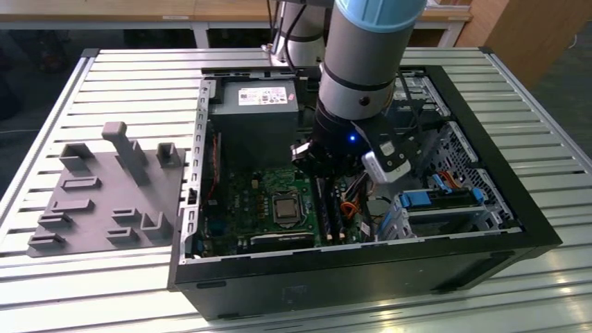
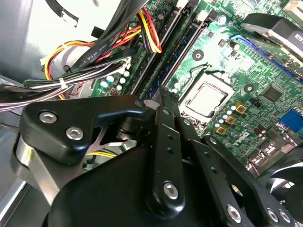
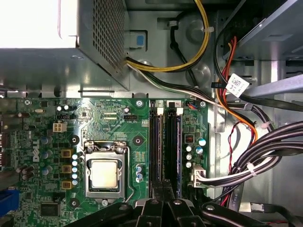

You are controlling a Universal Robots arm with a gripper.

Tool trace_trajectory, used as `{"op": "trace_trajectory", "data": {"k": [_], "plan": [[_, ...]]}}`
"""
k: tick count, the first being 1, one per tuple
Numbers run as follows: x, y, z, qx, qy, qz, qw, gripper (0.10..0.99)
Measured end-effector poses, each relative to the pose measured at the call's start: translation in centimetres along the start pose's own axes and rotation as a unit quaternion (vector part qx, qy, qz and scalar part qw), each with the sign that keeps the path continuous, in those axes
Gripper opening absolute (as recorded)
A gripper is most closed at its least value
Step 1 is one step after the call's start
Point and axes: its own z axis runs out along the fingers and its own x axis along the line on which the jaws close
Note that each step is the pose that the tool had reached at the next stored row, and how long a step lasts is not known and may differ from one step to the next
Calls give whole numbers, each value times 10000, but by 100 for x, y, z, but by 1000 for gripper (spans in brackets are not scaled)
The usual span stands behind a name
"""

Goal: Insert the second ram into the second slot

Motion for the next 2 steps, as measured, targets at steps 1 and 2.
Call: {"op": "trace_trajectory", "data": {"k": [1, 2], "plan": [[0, 0, 0, 0, 0, 0, 10000, 106], [0, 0, 0, 0, 0, 0, 10000, 106]]}}
